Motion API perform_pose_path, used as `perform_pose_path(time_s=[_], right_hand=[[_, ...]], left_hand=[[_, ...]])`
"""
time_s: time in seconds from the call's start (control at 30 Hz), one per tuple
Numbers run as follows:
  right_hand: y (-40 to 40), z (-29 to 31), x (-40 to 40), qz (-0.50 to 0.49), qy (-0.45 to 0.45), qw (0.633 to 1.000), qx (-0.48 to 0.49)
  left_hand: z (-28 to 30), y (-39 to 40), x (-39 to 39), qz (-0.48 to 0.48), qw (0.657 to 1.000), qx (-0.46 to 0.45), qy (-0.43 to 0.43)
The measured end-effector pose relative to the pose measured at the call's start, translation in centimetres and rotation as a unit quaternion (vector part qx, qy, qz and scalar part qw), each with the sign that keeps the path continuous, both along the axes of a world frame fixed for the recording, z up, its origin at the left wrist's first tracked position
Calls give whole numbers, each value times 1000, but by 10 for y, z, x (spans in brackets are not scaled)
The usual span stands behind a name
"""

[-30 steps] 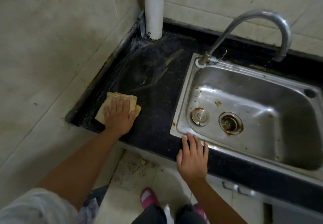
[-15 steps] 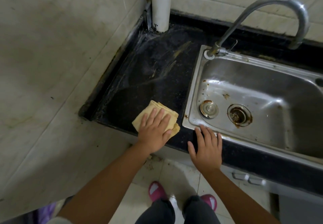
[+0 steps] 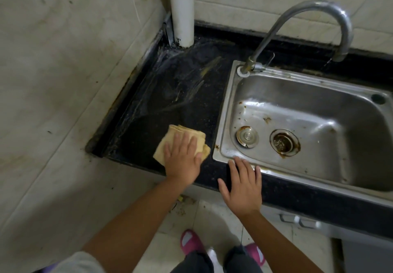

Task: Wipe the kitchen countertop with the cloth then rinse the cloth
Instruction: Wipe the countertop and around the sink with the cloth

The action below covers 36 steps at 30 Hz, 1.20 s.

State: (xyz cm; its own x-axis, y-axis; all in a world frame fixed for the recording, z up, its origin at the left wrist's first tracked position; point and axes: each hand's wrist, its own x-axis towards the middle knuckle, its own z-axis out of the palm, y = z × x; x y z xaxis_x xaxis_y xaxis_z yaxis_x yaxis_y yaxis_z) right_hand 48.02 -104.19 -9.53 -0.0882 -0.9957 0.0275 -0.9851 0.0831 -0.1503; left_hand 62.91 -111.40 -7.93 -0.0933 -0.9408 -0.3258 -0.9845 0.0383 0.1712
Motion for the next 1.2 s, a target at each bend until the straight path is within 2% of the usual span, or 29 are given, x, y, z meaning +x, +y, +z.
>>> perform_pose_path(time_s=[0.13, 0.2, 0.3, 0.4, 0.47, 0.57, 0.7, 0.77, 0.83, 0.9, 1.03, 1.1, 1.2], right_hand=[[5, 1, -1, -7, -6, 1000, 9], [9, -2, -1, -5, -8, 1000, 14], [13, -1, -1, -1, -15, 1000, 3], [2, 17, 2, 19, -8, 998, -67], [-9, 28, 18, 97, -15, 989, -107], [-35, 32, 56, 267, 2, 963, -42], [-72, 23, 87, 349, 83, 923, 140], [-90, 28, 95, 370, 98, 912, 147], [-120, 34, 107, 403, 64, 902, 142], [-164, 36, 123, 373, 40, 915, 148], [-229, 33, 174, 370, 46, 916, 146], [-228, 21, 181, 382, 36, 912, 148], [-194, 8, 145, 437, 51, 886, 144]], left_hand=[[2, 25, -10, -70, 997, -30, -5], [1, 27, -3, -91, 996, 9, -1], [15, 19, 5, -81, 992, 78, 51], [37, 14, 20, -30, 992, 1, 126], [42, 22, 41, 22, 992, -53, 112], [37, 43, 75, 84, 993, -55, 69], [31, 62, 99, 161, 984, -47, 53], [24, 66, 105, 175, 980, -75, 61], [18, 65, 110, 188, 977, -69, 67], [15, 61, 108, 216, 972, -47, 85], [7, 48, 102, 254, 958, -95, 93], [3, 40, 99, 269, 955, -100, 75], [5, 17, 81, 272, 958, -87, 18]])
